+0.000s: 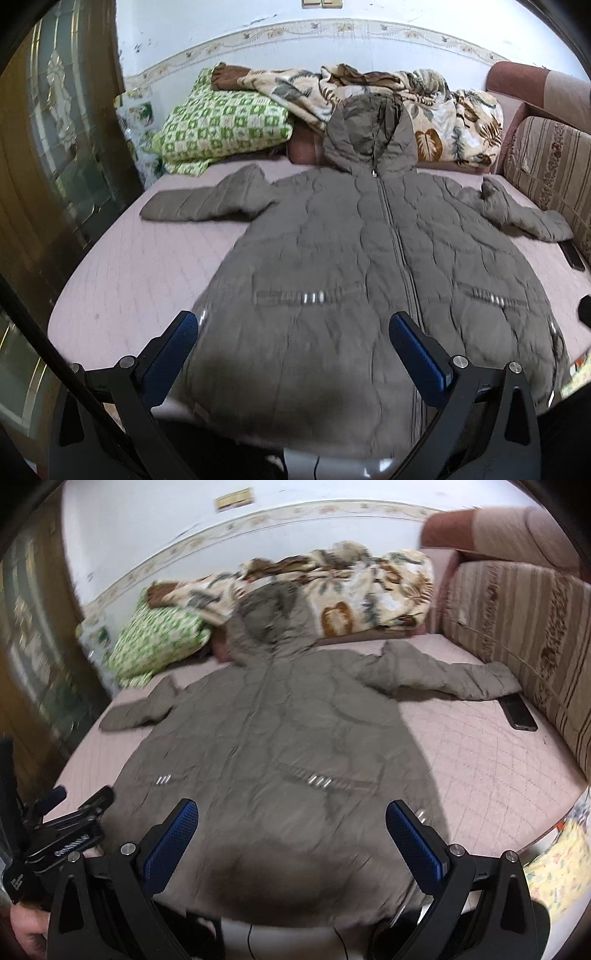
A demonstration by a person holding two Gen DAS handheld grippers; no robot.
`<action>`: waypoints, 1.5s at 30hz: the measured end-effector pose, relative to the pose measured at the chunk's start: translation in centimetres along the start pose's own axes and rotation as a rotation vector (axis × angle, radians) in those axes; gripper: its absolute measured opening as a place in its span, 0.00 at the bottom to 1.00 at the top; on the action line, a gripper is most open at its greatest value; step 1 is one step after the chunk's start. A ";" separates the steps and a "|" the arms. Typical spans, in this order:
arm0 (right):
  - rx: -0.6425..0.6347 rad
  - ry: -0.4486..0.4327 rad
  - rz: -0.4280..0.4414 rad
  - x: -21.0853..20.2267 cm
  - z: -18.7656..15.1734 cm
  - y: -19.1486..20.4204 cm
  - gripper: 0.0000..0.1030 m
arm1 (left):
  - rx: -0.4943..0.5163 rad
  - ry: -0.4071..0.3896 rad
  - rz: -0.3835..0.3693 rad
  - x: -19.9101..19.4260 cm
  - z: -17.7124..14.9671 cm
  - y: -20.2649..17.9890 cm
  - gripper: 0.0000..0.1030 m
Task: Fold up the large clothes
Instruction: 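Reach the right tool to the sleeve cuff by the phone and close, then lift the sleeve with the right tool, fold it across the jacket back, open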
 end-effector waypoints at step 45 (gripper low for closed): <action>0.828 -0.200 -0.261 14.3 17.9 -48.3 0.12 | 0.021 0.097 -0.091 19.0 9.0 -2.8 1.00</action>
Point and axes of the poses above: each gripper's, at about its wrist camera, not at the fingertips, and x roughly the way its jaws point, y to its left, z to its top, the point moved 9 cm from there along x, roughly the way its jaws point, and after that the axes turned 9 degrees about y, right-handed, at the moved point
